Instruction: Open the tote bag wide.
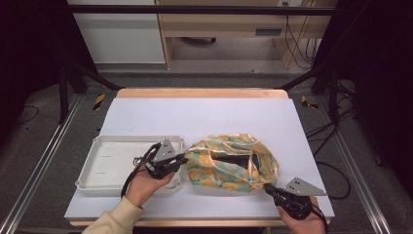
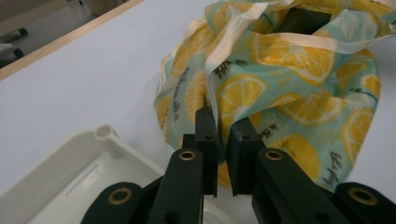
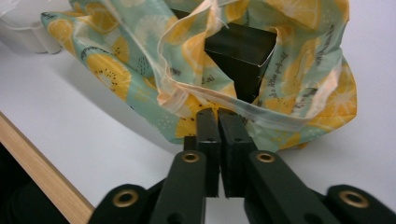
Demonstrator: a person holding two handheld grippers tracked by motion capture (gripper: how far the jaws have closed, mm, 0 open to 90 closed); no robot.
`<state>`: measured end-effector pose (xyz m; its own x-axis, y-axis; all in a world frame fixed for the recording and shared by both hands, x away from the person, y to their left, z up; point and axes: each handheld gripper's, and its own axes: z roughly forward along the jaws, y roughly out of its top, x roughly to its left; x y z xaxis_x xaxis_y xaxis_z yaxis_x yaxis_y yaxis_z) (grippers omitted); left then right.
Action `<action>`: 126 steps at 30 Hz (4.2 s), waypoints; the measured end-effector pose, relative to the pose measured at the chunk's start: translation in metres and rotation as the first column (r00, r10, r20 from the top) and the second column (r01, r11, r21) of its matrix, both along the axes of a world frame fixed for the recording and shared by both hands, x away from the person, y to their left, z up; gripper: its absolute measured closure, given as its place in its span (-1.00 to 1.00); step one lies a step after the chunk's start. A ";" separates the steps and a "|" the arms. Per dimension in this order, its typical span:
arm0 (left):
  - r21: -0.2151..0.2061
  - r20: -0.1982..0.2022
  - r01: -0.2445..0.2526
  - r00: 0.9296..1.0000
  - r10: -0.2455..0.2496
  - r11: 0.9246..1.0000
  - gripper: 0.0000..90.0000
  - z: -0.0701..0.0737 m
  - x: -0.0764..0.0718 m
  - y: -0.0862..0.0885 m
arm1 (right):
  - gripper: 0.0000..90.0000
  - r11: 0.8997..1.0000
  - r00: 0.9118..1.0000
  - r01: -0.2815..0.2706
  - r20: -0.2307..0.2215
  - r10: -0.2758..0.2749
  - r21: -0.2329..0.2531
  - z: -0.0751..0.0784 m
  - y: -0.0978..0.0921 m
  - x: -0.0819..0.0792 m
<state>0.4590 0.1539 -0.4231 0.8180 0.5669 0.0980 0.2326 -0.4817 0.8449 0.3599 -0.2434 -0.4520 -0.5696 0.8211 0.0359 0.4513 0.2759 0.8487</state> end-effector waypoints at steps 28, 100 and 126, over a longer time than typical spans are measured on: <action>0.004 -0.006 0.011 1.000 -0.011 1.000 0.91 -0.007 -0.001 0.006 | -0.06 0.993 0.999 -0.008 -0.043 0.002 -0.118 0.078 0.049 0.088; -0.006 0.082 -0.036 0.996 0.037 0.999 0.96 0.002 0.008 0.004 | -0.20 0.973 0.973 -0.213 0.065 0.219 -0.092 0.041 0.061 0.018; -0.010 0.094 -0.026 0.995 0.026 1.000 0.95 0.006 0.009 0.006 | 1.00 0.933 0.932 -0.350 0.064 0.356 -0.084 0.049 0.129 0.046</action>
